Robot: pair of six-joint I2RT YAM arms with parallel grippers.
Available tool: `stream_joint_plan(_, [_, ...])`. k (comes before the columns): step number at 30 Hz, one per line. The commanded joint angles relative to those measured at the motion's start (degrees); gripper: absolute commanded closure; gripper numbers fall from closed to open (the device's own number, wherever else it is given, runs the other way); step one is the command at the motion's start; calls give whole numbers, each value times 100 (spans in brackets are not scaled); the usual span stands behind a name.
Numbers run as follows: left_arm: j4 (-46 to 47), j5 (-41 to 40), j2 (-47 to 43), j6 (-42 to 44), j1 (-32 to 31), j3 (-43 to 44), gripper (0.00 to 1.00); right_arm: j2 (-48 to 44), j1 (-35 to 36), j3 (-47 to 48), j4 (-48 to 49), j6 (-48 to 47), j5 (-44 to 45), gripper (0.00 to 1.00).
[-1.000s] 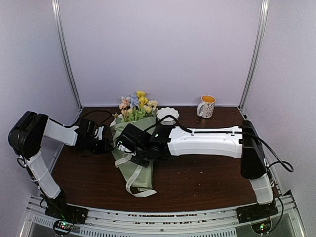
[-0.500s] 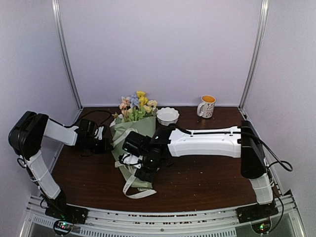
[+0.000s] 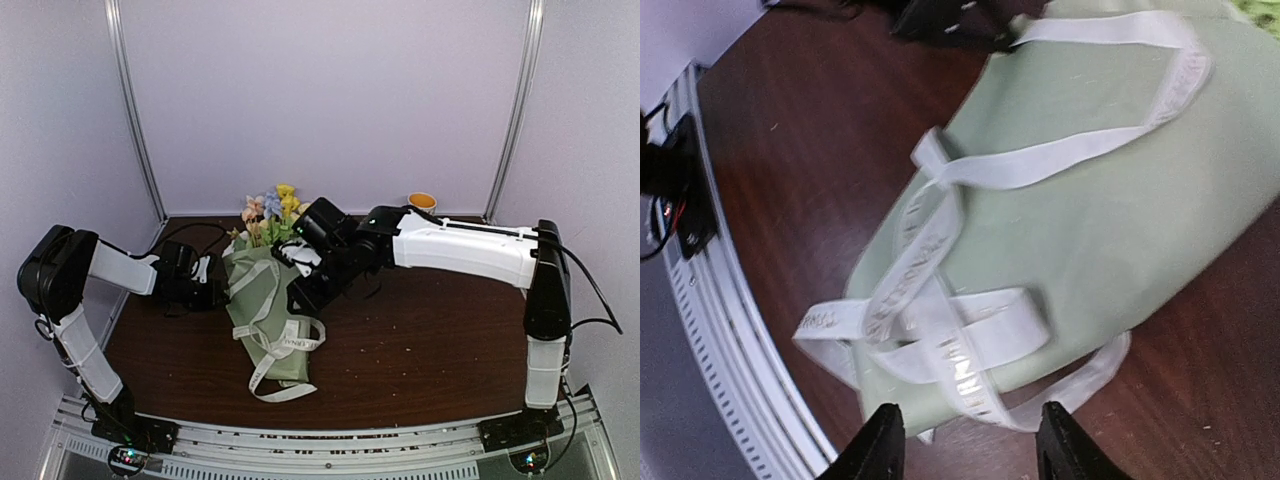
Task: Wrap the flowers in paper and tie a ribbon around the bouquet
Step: Cross the ribbon with the folded bouquet.
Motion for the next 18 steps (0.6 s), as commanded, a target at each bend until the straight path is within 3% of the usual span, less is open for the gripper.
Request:
stream_joint_plan(1, [-895, -309, 364, 91, -8, -183, 100, 279, -461, -147, 341, 1785, 367, 59])
stream_joint_plan(12, [-896, -299, 371, 91, -6, -176, 100, 635, -413, -351, 829, 2297, -441, 61])
stream_joint_plan(18, [-898, -304, 379, 91, -3, -174, 100, 780, -351, -401, 1015, 2418, -748, 56])
